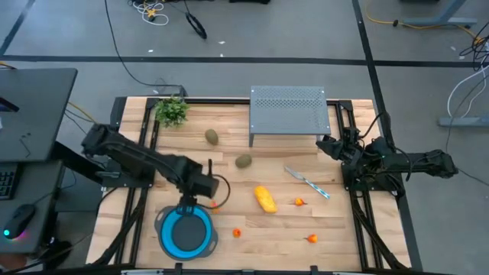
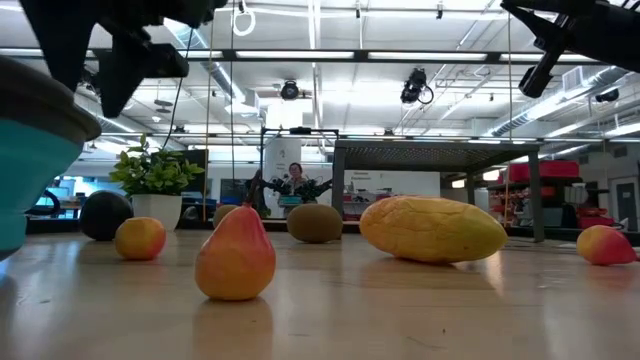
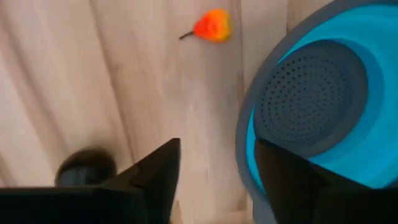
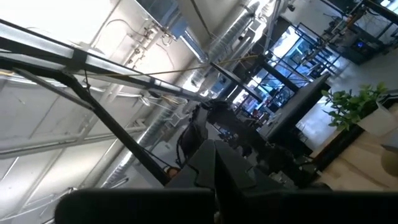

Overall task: Pick & Place Fruit
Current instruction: Put the strainer bowl on the shelf

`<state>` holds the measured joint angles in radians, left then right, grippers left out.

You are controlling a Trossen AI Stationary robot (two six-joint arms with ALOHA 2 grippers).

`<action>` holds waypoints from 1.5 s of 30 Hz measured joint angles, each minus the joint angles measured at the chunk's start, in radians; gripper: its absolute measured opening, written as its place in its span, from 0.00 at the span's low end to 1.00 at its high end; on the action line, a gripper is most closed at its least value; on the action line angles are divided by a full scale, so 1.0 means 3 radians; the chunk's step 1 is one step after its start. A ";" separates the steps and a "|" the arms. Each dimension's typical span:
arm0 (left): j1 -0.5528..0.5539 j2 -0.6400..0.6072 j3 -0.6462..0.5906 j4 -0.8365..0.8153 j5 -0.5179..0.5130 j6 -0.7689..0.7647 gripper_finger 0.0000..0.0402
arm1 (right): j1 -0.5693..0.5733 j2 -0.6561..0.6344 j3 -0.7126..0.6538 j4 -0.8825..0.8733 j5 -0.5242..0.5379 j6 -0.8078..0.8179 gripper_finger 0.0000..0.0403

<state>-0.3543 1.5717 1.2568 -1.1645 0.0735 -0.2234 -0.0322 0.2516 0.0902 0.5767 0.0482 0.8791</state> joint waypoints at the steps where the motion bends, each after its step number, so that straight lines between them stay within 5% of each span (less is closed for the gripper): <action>1: -0.0041 0.0059 0.0000 0.0077 -0.0039 0.0006 0.57 | 0.0001 0.0000 0.0000 0.0003 -0.0001 -0.0004 0.01; 6: -0.0185 0.0278 -0.0109 0.0317 -0.0269 -0.0081 0.58 | 0.0001 0.0000 0.0000 0.0016 -0.0004 -0.0009 0.01; 17: -0.0339 0.0280 -0.0622 0.0893 0.0045 -0.0284 0.49 | 0.0001 -0.0001 0.0000 0.0039 -0.0028 -0.0013 0.01; 25: -0.0348 0.0279 -0.0656 0.0999 0.0193 -0.0440 0.23 | 0.0001 -0.0003 0.0000 0.0031 -0.0027 0.0072 0.01; 29: -0.0285 0.0271 -0.0656 0.0982 0.0520 -0.0501 0.04 | 0.0001 -0.0002 0.0000 0.0036 -0.0028 0.0074 0.01; 31: -0.0242 0.0273 -0.0635 0.0968 0.0674 -0.0591 0.04 | 0.0001 -0.0003 0.0000 0.0037 -0.0028 0.0074 0.01; 38: 0.0033 0.0266 -0.0070 0.0556 0.1150 -0.0617 0.03 | 0.0001 -0.0003 0.0001 0.0040 -0.0098 0.0186 0.01; 45: 0.0589 0.0249 0.0997 -0.0068 0.1179 -0.0440 0.03 | 0.0001 -0.0003 0.0001 0.0086 -0.0304 0.0384 0.01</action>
<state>-0.1775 1.6463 1.5559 -1.1848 0.4273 -0.3554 -0.0319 0.2508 0.0906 0.6026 -0.0430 0.9942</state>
